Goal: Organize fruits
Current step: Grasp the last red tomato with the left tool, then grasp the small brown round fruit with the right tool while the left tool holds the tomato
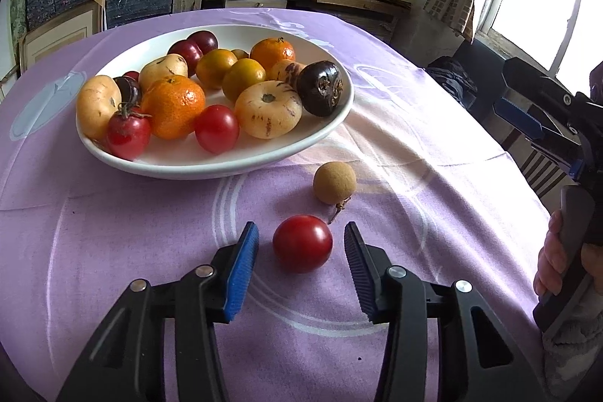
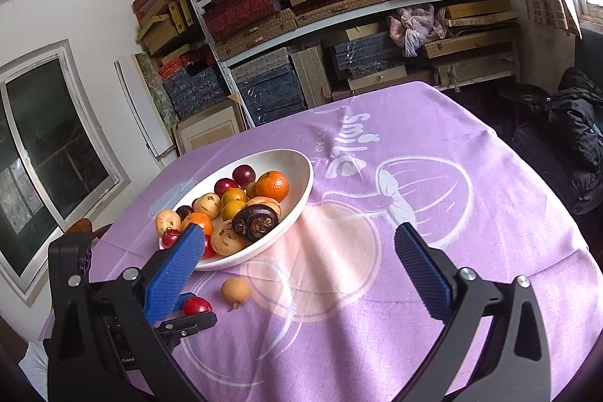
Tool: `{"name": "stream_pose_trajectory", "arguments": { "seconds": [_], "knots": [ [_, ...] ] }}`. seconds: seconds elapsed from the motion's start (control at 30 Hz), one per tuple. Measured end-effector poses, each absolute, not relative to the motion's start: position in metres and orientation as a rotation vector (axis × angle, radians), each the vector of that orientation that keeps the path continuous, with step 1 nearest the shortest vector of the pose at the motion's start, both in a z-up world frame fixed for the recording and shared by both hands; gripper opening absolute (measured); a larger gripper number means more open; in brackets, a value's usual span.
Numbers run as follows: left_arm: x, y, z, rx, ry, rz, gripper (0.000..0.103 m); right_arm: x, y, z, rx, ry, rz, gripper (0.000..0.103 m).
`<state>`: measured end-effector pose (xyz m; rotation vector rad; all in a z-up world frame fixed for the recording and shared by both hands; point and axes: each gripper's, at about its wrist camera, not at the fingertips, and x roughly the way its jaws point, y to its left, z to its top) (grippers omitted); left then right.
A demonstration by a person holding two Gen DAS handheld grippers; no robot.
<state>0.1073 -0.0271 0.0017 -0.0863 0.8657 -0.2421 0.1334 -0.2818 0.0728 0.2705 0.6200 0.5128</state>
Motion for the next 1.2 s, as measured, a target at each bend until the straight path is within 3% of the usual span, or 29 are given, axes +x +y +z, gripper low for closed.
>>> {"name": "stream_pose_trajectory", "arguments": {
  "seconds": [0.17,0.47,0.8,0.83,0.87,0.93,1.2],
  "knots": [
    [0.109,-0.026,0.001,-0.095,0.869,-0.243,0.031,0.133,-0.28,0.071,0.265,0.629,0.519,0.099],
    [0.078,0.013,0.024,-0.005,0.805,-0.115,0.031,0.136,-0.267,0.062,0.236,0.682,0.587,0.099],
    [0.056,0.077,0.015,-0.091,0.809,-0.026,0.031,0.099,-0.174,0.046,-0.201,0.679,0.693,0.098],
    [0.056,0.076,0.016,-0.082,0.806,-0.029,0.031,0.1,-0.167,0.043,-0.23,0.699,0.693,0.091],
    [0.056,0.075,0.015,-0.078,0.808,-0.034,0.031,0.104,-0.159,0.038,-0.258,0.731,0.694,0.071],
    [0.056,0.071,0.014,-0.085,0.811,-0.049,0.031,0.111,-0.148,0.029,-0.287,0.787,0.691,0.055],
    [0.058,0.071,0.012,-0.103,0.822,-0.066,0.031,0.131,-0.133,0.015,-0.308,0.852,0.662,0.055]
  ]
}}
